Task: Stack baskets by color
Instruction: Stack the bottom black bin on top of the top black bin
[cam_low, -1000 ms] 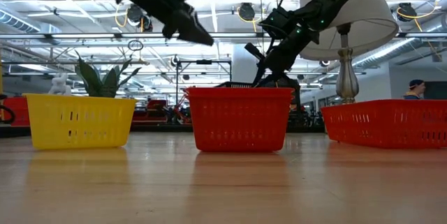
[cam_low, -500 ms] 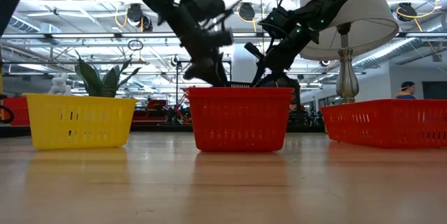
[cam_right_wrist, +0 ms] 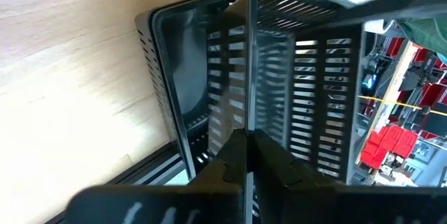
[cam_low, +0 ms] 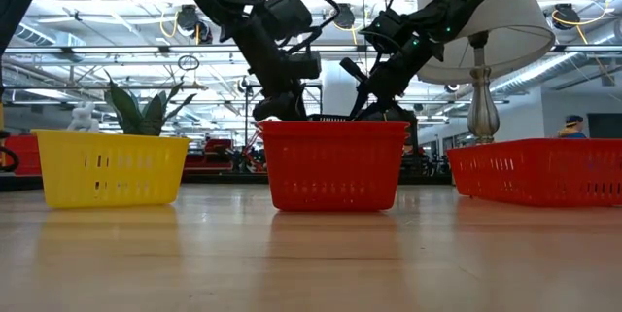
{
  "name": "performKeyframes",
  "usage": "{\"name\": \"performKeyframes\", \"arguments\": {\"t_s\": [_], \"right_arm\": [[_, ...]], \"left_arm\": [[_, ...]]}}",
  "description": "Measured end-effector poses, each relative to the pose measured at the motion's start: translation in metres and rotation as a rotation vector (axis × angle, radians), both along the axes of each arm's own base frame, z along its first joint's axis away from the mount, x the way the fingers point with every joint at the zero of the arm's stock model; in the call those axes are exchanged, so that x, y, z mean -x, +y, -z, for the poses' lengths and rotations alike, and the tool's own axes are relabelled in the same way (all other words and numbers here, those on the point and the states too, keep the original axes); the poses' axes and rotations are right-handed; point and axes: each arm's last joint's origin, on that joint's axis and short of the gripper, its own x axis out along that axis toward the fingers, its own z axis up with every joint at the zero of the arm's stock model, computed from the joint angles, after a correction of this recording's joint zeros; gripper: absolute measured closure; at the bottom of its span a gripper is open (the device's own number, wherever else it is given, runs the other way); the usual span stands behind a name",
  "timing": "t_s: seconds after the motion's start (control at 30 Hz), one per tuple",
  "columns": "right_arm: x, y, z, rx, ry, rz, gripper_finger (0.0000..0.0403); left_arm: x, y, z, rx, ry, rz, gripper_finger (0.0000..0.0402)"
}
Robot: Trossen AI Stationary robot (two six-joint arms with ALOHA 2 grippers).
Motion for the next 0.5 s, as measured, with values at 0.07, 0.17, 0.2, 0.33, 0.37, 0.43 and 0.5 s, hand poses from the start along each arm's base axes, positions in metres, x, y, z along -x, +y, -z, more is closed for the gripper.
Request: {"name": "performKeyframes", "arguments": {"t_s": [0.07,0.17,0.2,0.33,0.37,0.43,0.5], "right_arm": [[-0.0001,0.0000,-0.0001,0.000,0.000,0.000,0.0403],[0.0000,0.0000,-0.0001,0.000,0.000,0.000,0.0403],[0.0000,0.0000,0.0000,0.000,0.000,0.000,0.0403],[0.0000,-0.0001,-0.0001,0.001,0.000,0.000,0.0403],[0.0000,0.0000,-0.0004,0.002,-0.001,0.000,0.0403],[-0.0001,0.0001,-0.0008,0.003,-0.003,-0.001,0.0403],[-0.0001,0.0001,-0.0008,0.004,-0.003,-0.001,0.0400]], "left_arm": [[-0.0004,-0.0008,0.0000,-0.002,0.000,0.005,0.0311],[0.0000,0.0004,-0.0001,-0.009,0.005,0.013,0.0319],[0.0001,0.0010,-0.0002,-0.011,0.006,0.015,0.0323],[-0.0018,0.0016,-0.0020,-0.023,-0.020,0.014,0.0355],[-0.0019,0.0014,-0.0021,-0.027,-0.017,0.021,0.0368],[-0.0019,0.0011,-0.0019,-0.028,-0.013,0.029,0.0388],[-0.0019,0.0013,-0.0020,-0.027,-0.016,0.028,0.0389]]}}
